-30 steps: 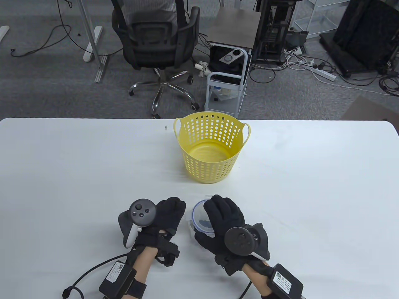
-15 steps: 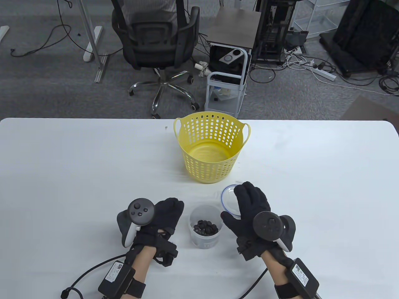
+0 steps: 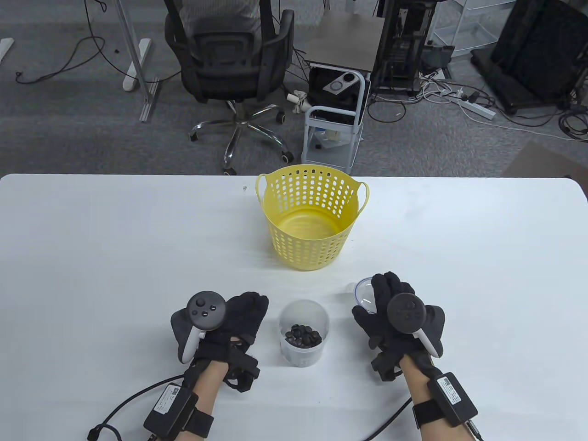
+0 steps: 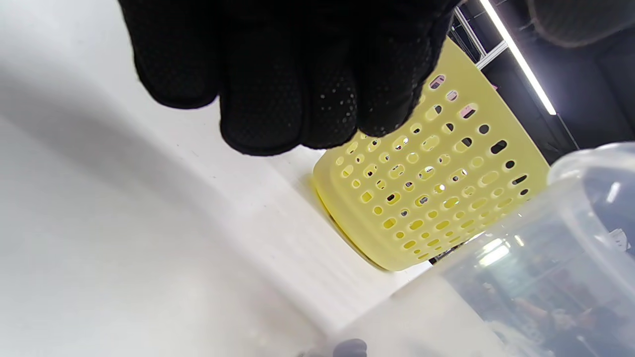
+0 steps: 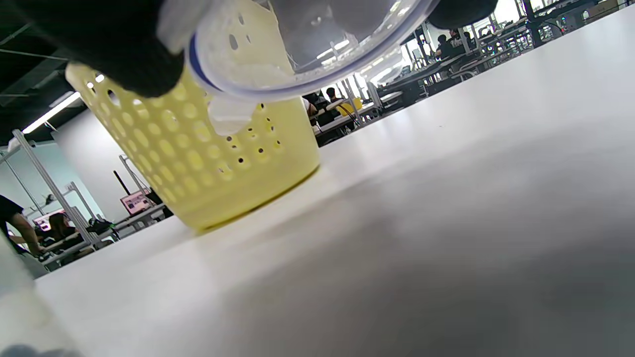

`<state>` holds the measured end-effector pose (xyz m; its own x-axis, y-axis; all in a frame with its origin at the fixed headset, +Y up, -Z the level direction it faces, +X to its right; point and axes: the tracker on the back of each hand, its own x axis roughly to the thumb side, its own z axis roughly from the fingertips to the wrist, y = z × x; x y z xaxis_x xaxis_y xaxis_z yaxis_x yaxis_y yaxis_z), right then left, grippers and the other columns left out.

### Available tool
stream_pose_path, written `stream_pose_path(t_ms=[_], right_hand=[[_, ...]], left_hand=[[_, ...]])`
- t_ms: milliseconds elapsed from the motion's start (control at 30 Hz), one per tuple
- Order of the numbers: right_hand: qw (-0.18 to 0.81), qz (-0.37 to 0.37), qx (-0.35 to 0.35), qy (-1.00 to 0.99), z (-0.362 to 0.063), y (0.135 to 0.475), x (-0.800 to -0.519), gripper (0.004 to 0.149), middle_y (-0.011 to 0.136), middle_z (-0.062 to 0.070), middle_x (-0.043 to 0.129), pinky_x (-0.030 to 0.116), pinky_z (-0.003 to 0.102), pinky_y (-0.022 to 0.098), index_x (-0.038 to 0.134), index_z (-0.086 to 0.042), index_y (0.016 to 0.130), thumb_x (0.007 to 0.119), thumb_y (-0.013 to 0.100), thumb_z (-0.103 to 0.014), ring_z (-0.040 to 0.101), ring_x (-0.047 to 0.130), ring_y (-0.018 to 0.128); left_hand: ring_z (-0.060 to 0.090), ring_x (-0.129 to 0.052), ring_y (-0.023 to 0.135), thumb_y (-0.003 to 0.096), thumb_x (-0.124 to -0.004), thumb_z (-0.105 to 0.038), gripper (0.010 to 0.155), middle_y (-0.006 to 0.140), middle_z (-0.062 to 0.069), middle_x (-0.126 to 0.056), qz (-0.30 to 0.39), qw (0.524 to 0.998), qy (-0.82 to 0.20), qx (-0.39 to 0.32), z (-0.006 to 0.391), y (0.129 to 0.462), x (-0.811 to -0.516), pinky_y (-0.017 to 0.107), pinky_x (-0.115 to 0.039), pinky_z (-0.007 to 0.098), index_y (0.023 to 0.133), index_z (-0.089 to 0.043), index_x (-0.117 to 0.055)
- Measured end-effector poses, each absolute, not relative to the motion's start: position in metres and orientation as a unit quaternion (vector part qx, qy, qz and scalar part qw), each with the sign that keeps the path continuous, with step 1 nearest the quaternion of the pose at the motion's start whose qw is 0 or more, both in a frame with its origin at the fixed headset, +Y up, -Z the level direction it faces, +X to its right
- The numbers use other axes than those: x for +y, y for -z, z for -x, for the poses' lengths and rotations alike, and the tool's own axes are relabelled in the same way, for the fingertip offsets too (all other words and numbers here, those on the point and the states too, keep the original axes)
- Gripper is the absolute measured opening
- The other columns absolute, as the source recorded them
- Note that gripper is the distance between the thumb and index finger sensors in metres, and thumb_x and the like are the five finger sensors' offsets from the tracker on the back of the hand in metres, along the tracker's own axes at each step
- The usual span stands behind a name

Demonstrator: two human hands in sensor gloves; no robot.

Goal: Pour Go stones into a laundry basket

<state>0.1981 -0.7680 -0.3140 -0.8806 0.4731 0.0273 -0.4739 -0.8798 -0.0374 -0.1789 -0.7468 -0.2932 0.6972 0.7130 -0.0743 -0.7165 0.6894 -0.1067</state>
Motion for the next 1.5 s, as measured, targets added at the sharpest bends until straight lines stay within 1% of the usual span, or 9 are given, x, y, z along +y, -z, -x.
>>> stream_pose_path(t_ms=[200, 333, 533, 633, 767, 967, 1133, 1233, 1500], right_hand=[[0.203, 0.003, 0.04, -0.978, -0.197, 0.318, -0.783, 0.082, 0.117, 0.016, 0.036, 0.04, 0.079, 0.067, 0.048, -0.022, 0.106, 0.086, 0.043, -0.058, 0.068, 0.042, 0.096], [0.176, 0.009, 0.081, -0.981, -0.195, 0.319, -0.792, 0.077, 0.118, 0.013, 0.031, 0.039, 0.079, 0.067, 0.048, -0.034, 0.106, 0.086, 0.044, -0.057, 0.067, 0.04, 0.097], [0.126, 0.019, 0.146, -0.981, -0.191, 0.321, -0.805, 0.073, 0.118, 0.011, 0.022, 0.039, 0.076, 0.069, 0.044, -0.044, 0.104, 0.085, 0.045, -0.056, 0.066, 0.036, 0.098], [0.129, 0.017, 0.139, -0.982, -0.19, 0.322, -0.804, 0.073, 0.118, 0.012, 0.024, 0.041, 0.077, 0.068, 0.046, -0.045, 0.103, 0.087, 0.044, -0.056, 0.067, 0.038, 0.097], [0.131, 0.01, 0.139, -0.982, -0.189, 0.322, -0.803, 0.075, 0.119, 0.012, 0.025, 0.04, 0.077, 0.068, 0.046, -0.044, 0.103, 0.087, 0.042, -0.059, 0.068, 0.035, 0.097], [0.138, -0.045, 0.066, -0.987, -0.175, 0.316, -0.786, 0.079, 0.118, 0.014, 0.033, 0.043, 0.076, 0.067, 0.051, -0.031, 0.105, 0.088, 0.04, -0.059, 0.067, 0.038, 0.098], [0.181, -0.121, 0.02, -0.976, -0.163, 0.308, -0.769, 0.08, 0.113, 0.014, 0.053, 0.054, 0.073, 0.066, 0.057, -0.025, 0.103, 0.091, 0.038, -0.058, 0.055, 0.063, 0.097], [0.196, -0.163, 0.019, -0.967, -0.157, 0.305, -0.766, 0.08, 0.11, 0.012, 0.061, 0.058, 0.071, 0.065, 0.06, -0.024, 0.102, 0.094, 0.037, -0.056, 0.05, 0.074, 0.094], [0.229, -0.224, 0.052, -0.946, -0.145, 0.302, -0.768, 0.086, 0.108, 0.011, 0.065, 0.062, 0.068, 0.065, 0.057, -0.023, 0.102, 0.099, 0.034, -0.052, 0.046, 0.08, 0.091]], left_hand=[[0.028, -0.096, 0.073, 0.0415, -0.063, -0.08, 0.076, 0.093, 0.003, -0.09, 0.063, 0.918, -0.391, 0.015, 0.181, 0.294, -0.747, 0.06, -0.077, 0.052, 0.094, -0.027, -0.079], [0.027, -0.096, 0.073, 0.0421, -0.064, -0.077, 0.072, 0.093, 0.002, -0.09, 0.059, 0.918, -0.391, 0.016, 0.182, 0.296, -0.746, 0.06, -0.077, 0.052, 0.094, -0.028, -0.079], [0.026, -0.096, 0.074, 0.044, -0.068, -0.071, 0.065, 0.093, 0.0, -0.089, 0.059, 0.919, -0.39, 0.02, 0.185, 0.299, -0.747, 0.061, -0.076, 0.053, 0.093, -0.03, -0.079], [0.026, -0.095, 0.076, 0.0471, -0.072, -0.062, 0.056, 0.094, -0.001, -0.088, 0.071, 0.922, -0.38, 0.014, 0.186, 0.302, -0.747, 0.063, -0.073, 0.054, 0.093, -0.031, -0.077], [0.025, -0.094, 0.078, 0.0484, -0.075, -0.055, 0.051, 0.096, -0.003, -0.086, 0.075, 0.927, -0.367, 0.011, 0.189, 0.305, -0.748, 0.065, -0.072, 0.055, 0.094, -0.033, -0.076], [0.024, -0.09, 0.085, 0.0496, -0.081, -0.046, 0.049, 0.1, -0.004, -0.08, 0.117, 0.935, -0.335, -0.018, 0.185, 0.307, -0.754, 0.067, -0.069, 0.057, 0.097, -0.034, -0.071], [0.024, -0.084, 0.093, 0.0487, -0.087, -0.042, 0.057, 0.106, -0.006, -0.072, 0.162, 0.945, -0.277, -0.061, 0.178, 0.308, -0.758, 0.07, -0.066, 0.057, 0.1, -0.036, -0.063], [0.024, -0.079, 0.097, 0.045, -0.093, -0.045, 0.068, 0.108, -0.007, -0.068, 0.182, 0.949, -0.244, -0.082, 0.176, 0.309, -0.76, 0.071, -0.064, 0.058, 0.102, -0.035, -0.059], [0.026, -0.066, 0.107, 0.036, -0.101, -0.055, 0.096, 0.116, -0.005, -0.051, 0.221, 0.941, -0.219, -0.136, 0.167, 0.308, -0.77, 0.075, -0.06, 0.058, 0.107, -0.032, -0.041]])
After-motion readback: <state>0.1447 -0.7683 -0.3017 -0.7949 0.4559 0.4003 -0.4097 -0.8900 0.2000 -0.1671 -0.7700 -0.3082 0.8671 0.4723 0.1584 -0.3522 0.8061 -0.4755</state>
